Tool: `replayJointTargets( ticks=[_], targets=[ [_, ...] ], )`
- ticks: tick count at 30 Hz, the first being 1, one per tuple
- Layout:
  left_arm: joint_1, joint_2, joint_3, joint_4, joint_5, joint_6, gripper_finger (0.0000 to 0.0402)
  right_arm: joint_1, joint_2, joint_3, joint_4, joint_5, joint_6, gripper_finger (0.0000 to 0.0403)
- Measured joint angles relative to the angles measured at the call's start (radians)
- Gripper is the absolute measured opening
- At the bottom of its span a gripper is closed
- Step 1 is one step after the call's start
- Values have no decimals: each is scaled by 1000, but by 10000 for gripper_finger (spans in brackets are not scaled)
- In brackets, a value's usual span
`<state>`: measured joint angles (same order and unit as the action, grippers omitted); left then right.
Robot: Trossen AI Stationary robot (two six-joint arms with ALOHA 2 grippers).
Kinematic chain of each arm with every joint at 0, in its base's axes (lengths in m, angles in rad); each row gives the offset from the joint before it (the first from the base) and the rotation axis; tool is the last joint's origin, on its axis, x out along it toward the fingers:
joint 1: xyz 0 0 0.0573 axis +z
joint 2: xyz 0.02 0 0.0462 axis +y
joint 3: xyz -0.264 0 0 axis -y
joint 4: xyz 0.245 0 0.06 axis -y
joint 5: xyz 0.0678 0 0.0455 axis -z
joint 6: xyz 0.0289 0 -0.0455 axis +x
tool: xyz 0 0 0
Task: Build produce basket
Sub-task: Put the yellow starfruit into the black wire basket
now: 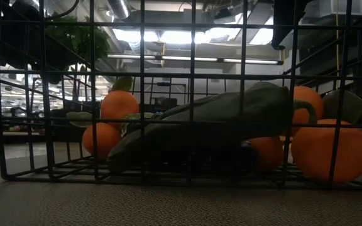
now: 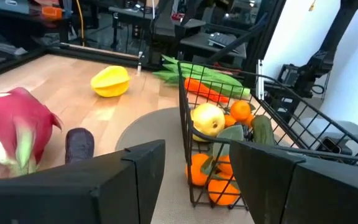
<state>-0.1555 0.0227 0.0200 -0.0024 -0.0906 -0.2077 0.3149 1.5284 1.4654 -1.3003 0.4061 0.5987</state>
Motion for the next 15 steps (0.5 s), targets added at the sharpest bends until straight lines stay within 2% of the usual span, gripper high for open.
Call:
replayJointTargets(
  ticks=[5, 12, 15],
  targets=[
    [0, 0, 0, 1, 0, 0, 170, 0, 0, 0, 0, 0, 25, 237],
    [0, 0, 0, 1, 0, 0, 170, 2, 0, 0, -47, -55, 164, 237],
    [0, 0, 0, 1, 0, 0, 170, 14, 0, 0, -120, -107, 277, 237]
  ],
)
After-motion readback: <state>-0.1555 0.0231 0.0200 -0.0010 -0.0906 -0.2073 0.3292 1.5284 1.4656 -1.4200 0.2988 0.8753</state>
